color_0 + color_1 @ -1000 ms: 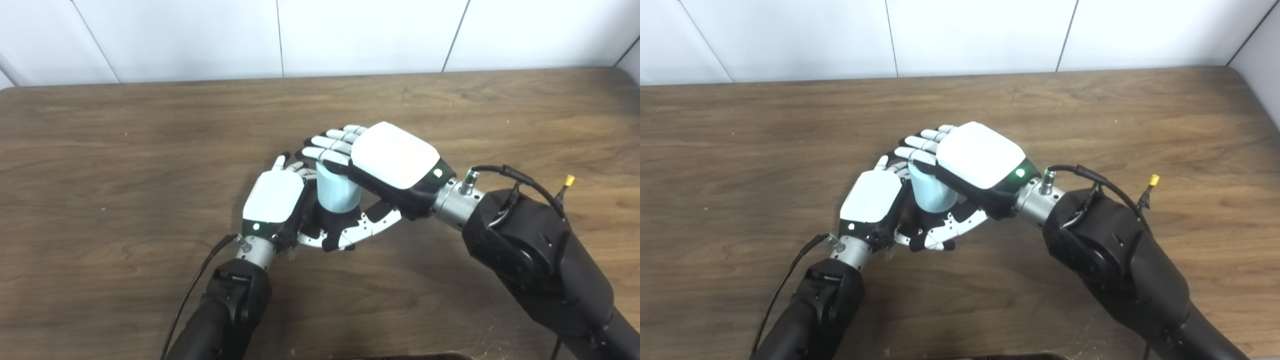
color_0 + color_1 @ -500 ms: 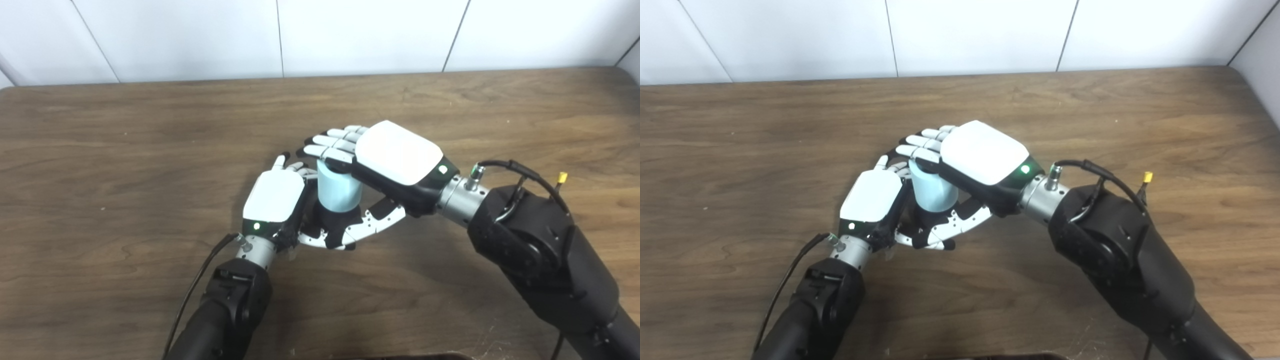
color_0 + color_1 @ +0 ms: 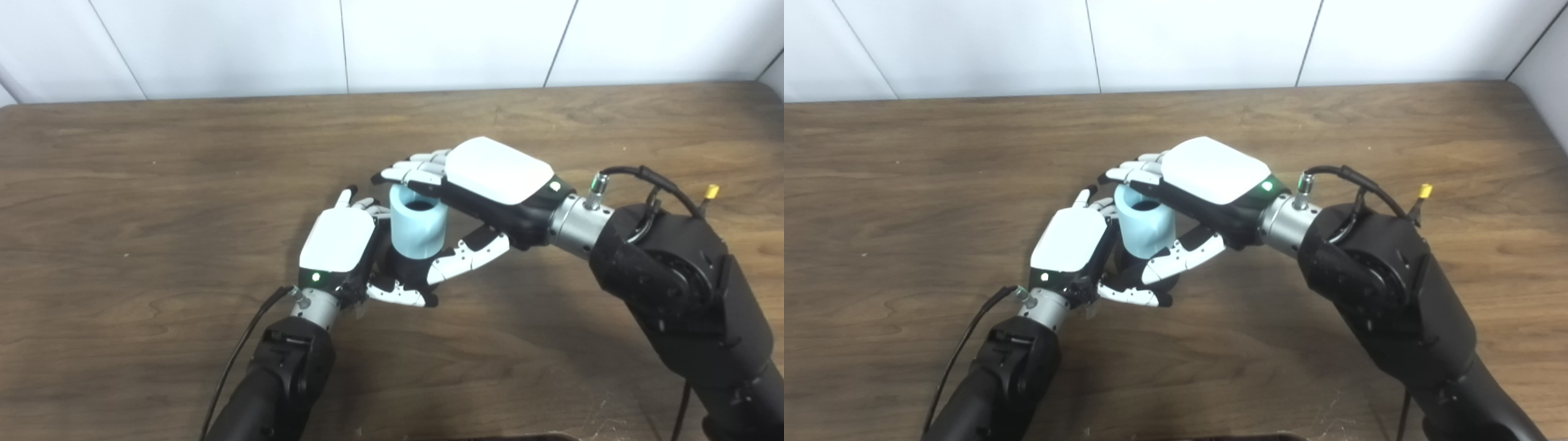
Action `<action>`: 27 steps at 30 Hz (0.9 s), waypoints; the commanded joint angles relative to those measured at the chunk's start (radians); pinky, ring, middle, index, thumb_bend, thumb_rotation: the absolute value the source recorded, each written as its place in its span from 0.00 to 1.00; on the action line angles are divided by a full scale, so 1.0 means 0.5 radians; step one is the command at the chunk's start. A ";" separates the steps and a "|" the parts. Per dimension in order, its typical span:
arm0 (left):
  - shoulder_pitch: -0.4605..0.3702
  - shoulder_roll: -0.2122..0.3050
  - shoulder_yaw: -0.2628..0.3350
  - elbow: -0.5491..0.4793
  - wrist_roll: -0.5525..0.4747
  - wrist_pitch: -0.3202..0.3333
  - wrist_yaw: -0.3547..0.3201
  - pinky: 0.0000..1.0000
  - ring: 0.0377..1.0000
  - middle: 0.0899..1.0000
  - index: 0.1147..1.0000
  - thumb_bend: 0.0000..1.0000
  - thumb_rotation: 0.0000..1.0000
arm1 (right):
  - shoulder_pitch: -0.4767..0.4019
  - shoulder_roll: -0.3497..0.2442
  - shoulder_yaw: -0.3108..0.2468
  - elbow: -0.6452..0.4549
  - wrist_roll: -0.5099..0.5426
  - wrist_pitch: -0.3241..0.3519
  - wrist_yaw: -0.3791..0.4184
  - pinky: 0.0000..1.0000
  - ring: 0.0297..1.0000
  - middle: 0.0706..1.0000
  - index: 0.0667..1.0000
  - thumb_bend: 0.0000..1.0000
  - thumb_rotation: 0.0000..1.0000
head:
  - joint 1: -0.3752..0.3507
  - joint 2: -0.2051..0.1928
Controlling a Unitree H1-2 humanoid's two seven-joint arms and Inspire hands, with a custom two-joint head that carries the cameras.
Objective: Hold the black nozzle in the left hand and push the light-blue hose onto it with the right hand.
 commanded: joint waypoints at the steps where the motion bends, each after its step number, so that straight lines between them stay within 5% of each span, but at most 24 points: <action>1: 0.025 0.000 -0.012 0.031 -0.019 -0.023 -0.039 1.00 0.86 0.72 0.42 0.52 0.05 | -0.086 0.014 -0.070 -0.034 0.003 0.007 -0.039 0.88 0.91 0.92 0.92 0.60 0.88 | -0.003 0.002; 11: 0.018 0.006 -0.015 0.035 -0.013 0.002 -0.059 1.00 0.86 0.73 0.42 0.52 0.05 | -0.043 0.037 -0.267 0.035 0.101 -0.005 -0.147 0.86 0.91 0.90 0.92 0.57 0.86 | 0.003 -0.001; 20: 0.016 0.006 -0.015 0.045 -0.007 0.005 -0.047 1.00 0.86 0.73 0.42 0.52 0.05 | 0.033 0.133 -0.434 0.114 0.201 0.321 -0.217 0.76 0.87 0.91 0.92 0.58 0.88 | 0.004 -0.006; 27: 0.019 0.017 -0.008 0.040 -0.024 -0.010 -0.033 1.00 0.85 0.73 0.42 0.52 0.05 | 0.153 0.206 -0.560 0.261 0.386 0.342 -0.464 0.74 0.85 0.90 0.91 0.55 0.86 | 0.002 -0.002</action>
